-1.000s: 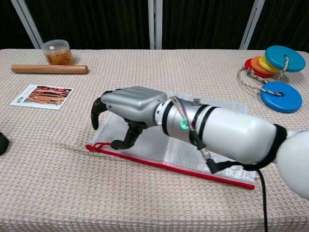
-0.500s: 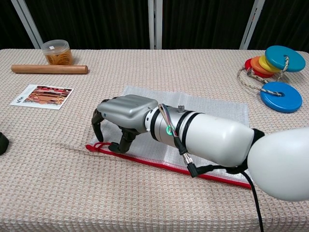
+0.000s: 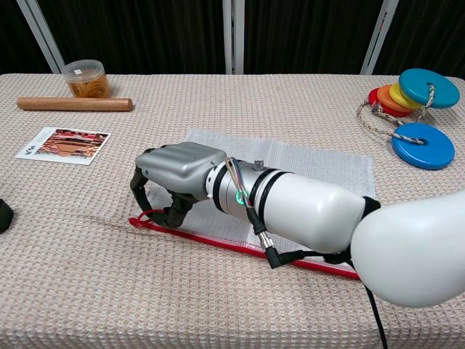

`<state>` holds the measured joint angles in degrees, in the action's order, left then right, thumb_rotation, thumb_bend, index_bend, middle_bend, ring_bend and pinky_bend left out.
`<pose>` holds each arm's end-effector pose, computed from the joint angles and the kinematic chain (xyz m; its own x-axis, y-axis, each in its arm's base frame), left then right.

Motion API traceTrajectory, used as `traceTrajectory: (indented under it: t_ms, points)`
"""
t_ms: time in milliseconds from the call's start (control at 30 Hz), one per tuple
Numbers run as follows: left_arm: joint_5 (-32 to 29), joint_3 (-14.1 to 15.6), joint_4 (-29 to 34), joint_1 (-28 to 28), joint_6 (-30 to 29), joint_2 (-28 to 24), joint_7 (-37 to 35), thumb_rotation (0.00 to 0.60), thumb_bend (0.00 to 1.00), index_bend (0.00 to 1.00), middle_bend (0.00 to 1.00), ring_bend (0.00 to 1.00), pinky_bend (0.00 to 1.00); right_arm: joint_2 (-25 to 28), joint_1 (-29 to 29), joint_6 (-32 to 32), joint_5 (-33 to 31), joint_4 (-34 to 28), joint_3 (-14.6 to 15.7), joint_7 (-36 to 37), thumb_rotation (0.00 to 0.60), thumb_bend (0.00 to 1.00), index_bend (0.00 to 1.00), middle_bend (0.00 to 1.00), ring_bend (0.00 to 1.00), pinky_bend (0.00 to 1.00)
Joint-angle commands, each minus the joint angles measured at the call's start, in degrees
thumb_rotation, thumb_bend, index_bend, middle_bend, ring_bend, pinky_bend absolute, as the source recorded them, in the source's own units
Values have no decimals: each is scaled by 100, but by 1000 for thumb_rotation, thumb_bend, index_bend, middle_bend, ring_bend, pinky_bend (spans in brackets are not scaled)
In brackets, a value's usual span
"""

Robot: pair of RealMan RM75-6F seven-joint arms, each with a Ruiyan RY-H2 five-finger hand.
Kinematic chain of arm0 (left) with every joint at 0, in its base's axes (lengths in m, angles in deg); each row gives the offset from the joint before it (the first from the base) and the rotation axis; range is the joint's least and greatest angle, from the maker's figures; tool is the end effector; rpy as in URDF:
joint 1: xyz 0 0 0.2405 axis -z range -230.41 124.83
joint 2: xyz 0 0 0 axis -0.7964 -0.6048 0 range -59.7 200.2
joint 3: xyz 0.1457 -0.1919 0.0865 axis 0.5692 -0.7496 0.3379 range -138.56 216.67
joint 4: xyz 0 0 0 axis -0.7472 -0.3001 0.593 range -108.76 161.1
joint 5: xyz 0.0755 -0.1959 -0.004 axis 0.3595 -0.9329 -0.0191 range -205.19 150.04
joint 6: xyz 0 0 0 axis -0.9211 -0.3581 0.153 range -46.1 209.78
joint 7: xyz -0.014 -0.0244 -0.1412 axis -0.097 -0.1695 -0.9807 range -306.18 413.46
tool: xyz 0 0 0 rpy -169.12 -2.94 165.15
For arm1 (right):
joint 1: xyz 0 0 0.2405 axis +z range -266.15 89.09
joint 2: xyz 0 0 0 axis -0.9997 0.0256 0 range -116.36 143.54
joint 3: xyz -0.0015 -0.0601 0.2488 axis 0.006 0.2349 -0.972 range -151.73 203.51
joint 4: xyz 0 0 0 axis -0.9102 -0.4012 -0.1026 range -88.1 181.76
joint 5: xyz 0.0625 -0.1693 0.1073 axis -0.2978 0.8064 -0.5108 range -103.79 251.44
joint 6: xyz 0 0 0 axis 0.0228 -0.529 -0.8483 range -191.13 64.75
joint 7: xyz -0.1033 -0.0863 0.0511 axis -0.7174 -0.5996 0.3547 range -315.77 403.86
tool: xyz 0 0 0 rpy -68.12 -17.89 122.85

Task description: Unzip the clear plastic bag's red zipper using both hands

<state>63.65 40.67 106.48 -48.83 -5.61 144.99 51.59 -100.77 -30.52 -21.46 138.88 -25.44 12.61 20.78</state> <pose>-0.3262 0.1606 0.1066 0.3932 0.0461 0.9183 0.9173 -0.0869 -0.3885 -0.0032 -0.2906 -0.1598 0.5040 -0.3979 0.7666 -0.7154 -0.6897 0.1123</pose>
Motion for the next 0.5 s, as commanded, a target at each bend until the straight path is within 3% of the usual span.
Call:
traceTrajectory:
  t_ms: [33,300,500]
  points:
    - [151,-48,29,187,115,55,-321,600,165,173,129,76,137,104,-30,354,280,-171,30,-128,600,477,736,245,0,34]
    - [670,-51,122,1148,1013,130,-1997,600,160,189,128,76,138,643,-202,1390,1265,-917,149,-561,600,486,784,209,0,34]
    - [1006,-158,-96,1965,1562,470,-2912,600,161,217,129,76,140,1140,-278,1741,1741,-1470,161,-730,600,491,797,195,0,34]
